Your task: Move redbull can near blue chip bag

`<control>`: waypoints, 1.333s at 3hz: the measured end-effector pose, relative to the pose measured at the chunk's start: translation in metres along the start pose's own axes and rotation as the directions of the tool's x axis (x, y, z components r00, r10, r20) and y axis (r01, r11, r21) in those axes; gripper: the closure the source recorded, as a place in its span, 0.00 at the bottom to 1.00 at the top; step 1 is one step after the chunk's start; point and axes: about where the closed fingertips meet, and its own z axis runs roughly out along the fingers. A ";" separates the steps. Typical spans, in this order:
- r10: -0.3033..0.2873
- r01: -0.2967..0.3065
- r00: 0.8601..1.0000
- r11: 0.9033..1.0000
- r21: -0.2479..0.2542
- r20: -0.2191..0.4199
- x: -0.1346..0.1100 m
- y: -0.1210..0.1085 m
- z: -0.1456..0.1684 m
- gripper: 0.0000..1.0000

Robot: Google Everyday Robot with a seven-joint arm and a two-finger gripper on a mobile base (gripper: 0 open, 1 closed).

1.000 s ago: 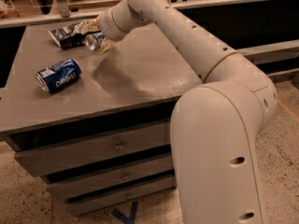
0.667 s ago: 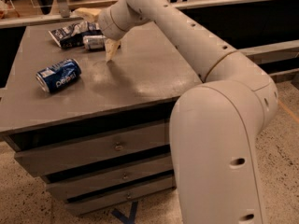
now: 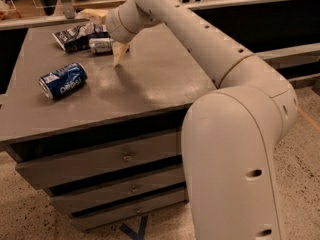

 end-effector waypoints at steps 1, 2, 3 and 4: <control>0.000 0.000 1.000 1.000 0.000 0.000 0.000 -0.001 -0.001 0.00; 0.000 0.000 1.000 1.000 0.000 0.000 0.000 -0.001 -0.001 0.00; -0.007 0.009 0.996 1.000 0.025 -0.086 0.002 -0.010 -0.030 0.00; 0.017 0.011 0.953 0.996 0.093 -0.302 0.012 -0.027 -0.118 0.00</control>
Offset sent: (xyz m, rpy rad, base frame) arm -0.0050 -0.0446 0.0888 -0.0016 -0.2093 -0.1545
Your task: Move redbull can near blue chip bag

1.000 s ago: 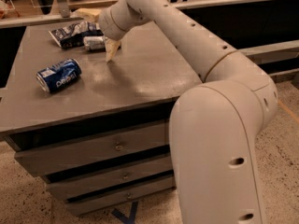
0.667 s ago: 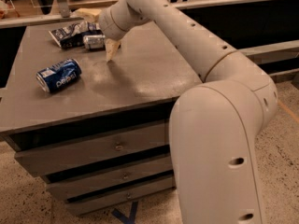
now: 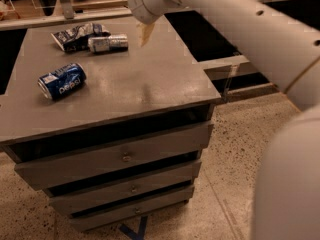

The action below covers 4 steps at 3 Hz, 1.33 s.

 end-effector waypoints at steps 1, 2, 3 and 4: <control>-0.011 0.031 0.973 0.996 0.086 -0.230 0.023 -0.025 -0.086 0.00; -0.006 0.050 0.928 0.993 0.108 -0.373 0.038 -0.009 -0.138 0.00; 0.028 0.007 0.927 0.996 0.091 -0.374 0.032 0.011 -0.130 0.00; 0.033 0.004 0.927 0.995 0.098 -0.374 0.032 0.008 -0.132 0.00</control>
Offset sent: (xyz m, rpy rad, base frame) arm -0.0886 -0.1691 0.0531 0.0843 -0.2020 -0.5479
